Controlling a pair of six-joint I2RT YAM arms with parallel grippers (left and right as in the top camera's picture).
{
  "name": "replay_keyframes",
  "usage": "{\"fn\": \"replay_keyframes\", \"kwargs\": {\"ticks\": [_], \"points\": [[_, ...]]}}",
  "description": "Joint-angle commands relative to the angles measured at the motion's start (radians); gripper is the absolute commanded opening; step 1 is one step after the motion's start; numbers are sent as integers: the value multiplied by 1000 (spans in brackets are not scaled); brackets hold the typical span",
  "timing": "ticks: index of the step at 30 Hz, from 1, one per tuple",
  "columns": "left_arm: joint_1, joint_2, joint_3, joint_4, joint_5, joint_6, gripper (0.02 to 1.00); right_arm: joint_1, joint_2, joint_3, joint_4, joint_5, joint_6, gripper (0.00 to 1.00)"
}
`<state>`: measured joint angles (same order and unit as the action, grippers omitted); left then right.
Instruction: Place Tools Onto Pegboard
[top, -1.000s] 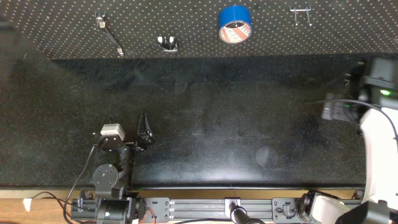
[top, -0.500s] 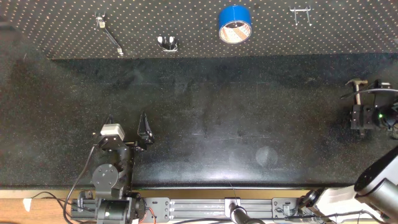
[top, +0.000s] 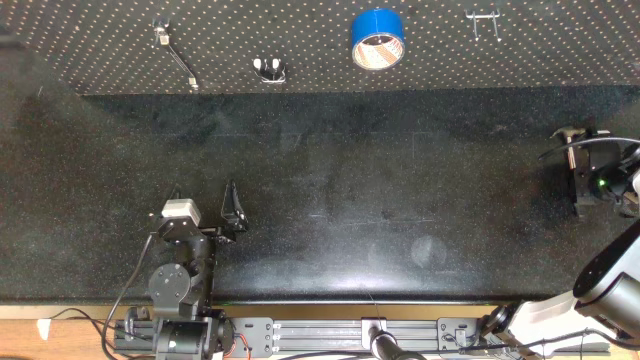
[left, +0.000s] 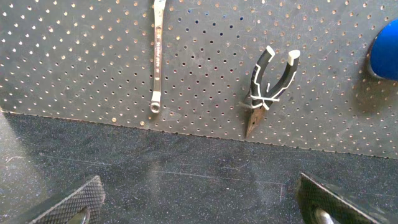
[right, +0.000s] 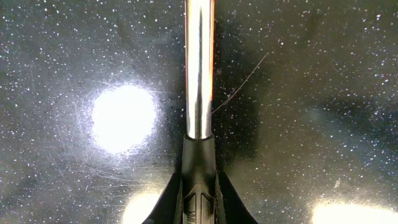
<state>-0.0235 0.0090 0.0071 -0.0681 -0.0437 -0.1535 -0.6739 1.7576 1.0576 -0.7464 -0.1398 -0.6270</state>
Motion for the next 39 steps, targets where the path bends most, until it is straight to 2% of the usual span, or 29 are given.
{"fn": "replay_keyframes", "kwargs": {"ticks": [1,2,3,4,5,8,9,15,23,24,26,27,32,37,38,39], "points": [[-4,-6,-2,-8,3,13,996,8,-280,-13,43,-243,164,75],[-4,-6,-2,-8,3,13,996,26,-396,-13,67,-301,254,75],[-4,-6,-2,-8,3,13,996,79,-507,-13,99,-325,336,77],[-4,-6,-2,-8,3,13,996,117,-551,-13,114,-325,364,75],[-4,-6,-2,-8,3,13,996,242,-632,-13,149,-324,418,75],[-4,-6,-2,-8,3,13,996,409,-620,-13,185,-304,433,77],[-4,-6,-2,-8,3,13,996,434,-605,-13,190,-289,436,75],[-4,-6,-2,-8,3,13,996,524,-497,-13,258,-268,432,75],[-4,-6,-2,-8,3,13,996,529,-395,-13,281,-253,432,80],[-4,-6,-2,-8,3,13,996,530,-380,-13,284,-253,432,104],[-4,-6,-2,-8,3,13,996,530,-372,-13,285,-253,432,632],[-4,-6,-2,-8,3,13,996,529,-376,-13,289,-253,432,972],[-4,-6,-2,-8,3,13,996,536,-509,-48,288,-252,431,976],[-4,-6,-2,-8,3,13,996,623,-864,-484,657,-238,425,976],[-4,-6,-2,-8,3,13,996,653,-1055,-719,838,-238,442,976],[-4,-6,-2,-8,3,13,996,653,-1096,-774,880,-238,461,976]]}}
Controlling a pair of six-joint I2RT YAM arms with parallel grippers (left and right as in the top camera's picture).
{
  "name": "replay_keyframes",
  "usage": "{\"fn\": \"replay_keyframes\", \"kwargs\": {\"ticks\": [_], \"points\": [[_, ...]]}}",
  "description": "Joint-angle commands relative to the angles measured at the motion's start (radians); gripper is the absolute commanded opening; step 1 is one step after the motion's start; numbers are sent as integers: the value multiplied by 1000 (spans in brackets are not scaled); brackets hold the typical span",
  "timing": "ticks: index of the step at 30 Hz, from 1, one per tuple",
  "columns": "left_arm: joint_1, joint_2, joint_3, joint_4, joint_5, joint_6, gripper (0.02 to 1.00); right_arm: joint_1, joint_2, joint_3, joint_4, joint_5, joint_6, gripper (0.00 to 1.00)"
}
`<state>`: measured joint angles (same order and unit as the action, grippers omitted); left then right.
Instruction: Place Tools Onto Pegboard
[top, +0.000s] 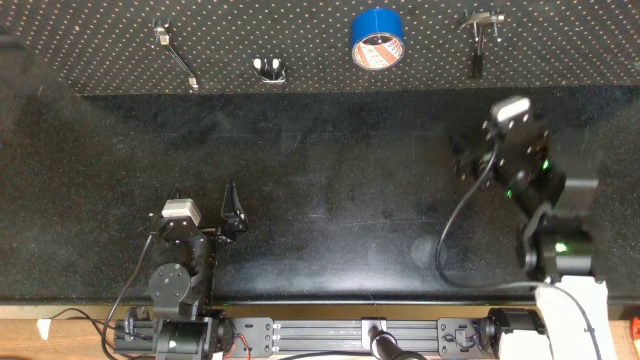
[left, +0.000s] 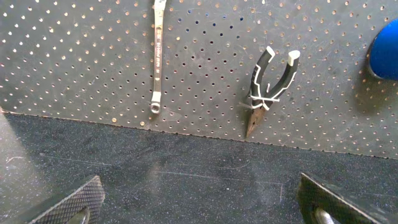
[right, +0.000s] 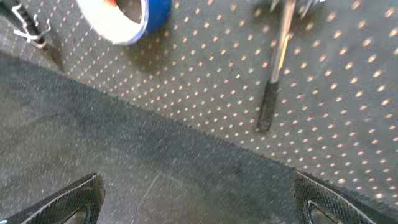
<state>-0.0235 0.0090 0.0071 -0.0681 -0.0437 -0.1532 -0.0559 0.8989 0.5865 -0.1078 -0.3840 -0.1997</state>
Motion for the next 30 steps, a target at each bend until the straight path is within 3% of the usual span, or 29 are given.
{"fn": "replay_keyframes", "kwargs": {"ticks": [1,4,10,13,17,30], "points": [[-4,-6,-2,-8,3,13,996,35,-284,-359,284,6,55,976],[-4,-6,-2,-8,3,13,996,35,-508,-585,384,46,206,976],[-4,-6,-2,-8,3,13,996,40,-729,-583,167,143,181,976],[-4,-6,-2,-8,3,13,996,40,-861,-583,47,221,274,976],[-4,-6,-2,-8,3,13,996,40,-898,-583,43,269,350,976],[-4,-6,-2,-8,3,13,998,40,-898,-583,44,268,349,976]]}}
